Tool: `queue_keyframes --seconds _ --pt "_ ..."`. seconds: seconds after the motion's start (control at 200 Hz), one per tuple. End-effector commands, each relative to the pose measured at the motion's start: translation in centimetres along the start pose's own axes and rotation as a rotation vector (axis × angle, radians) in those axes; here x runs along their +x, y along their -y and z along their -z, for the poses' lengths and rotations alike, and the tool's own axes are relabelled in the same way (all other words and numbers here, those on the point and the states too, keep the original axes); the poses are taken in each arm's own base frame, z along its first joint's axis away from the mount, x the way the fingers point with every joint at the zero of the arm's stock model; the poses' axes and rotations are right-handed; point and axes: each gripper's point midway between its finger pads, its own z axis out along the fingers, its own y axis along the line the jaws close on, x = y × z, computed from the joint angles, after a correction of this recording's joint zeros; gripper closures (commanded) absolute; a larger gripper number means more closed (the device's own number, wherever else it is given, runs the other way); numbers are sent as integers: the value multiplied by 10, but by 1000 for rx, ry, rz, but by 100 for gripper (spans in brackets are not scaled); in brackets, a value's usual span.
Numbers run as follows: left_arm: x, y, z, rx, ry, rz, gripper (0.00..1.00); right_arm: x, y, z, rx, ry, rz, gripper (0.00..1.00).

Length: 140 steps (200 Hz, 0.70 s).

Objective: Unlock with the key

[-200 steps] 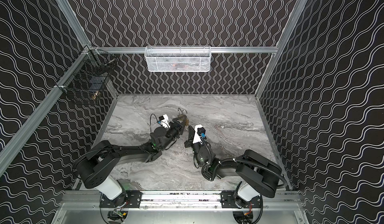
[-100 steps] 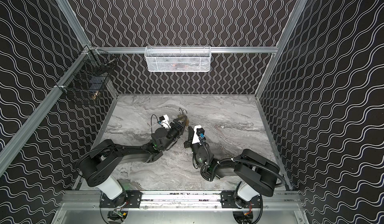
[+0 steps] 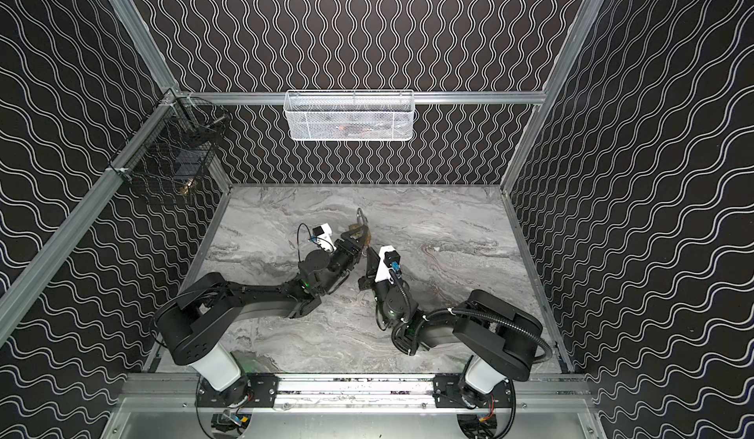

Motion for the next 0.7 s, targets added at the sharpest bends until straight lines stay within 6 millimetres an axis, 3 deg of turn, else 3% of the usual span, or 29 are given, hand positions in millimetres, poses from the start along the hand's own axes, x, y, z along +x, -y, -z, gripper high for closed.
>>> queue_keyframes --seconds 0.0,0.19,0.536,0.696 --pt "18 17 3 82 -85 -5 86 -19 -6 0 -37 53 -29 100" --pt "29 9 6 65 -123 -8 86 -16 3 -4 -12 38 -37 100" --pt "41 -8 15 23 -179 -6 87 0 -22 -2 -175 -17 -51 100" --pt "46 -11 16 -4 -204 -33 87 -7 4 -1 -95 3 -77 100"
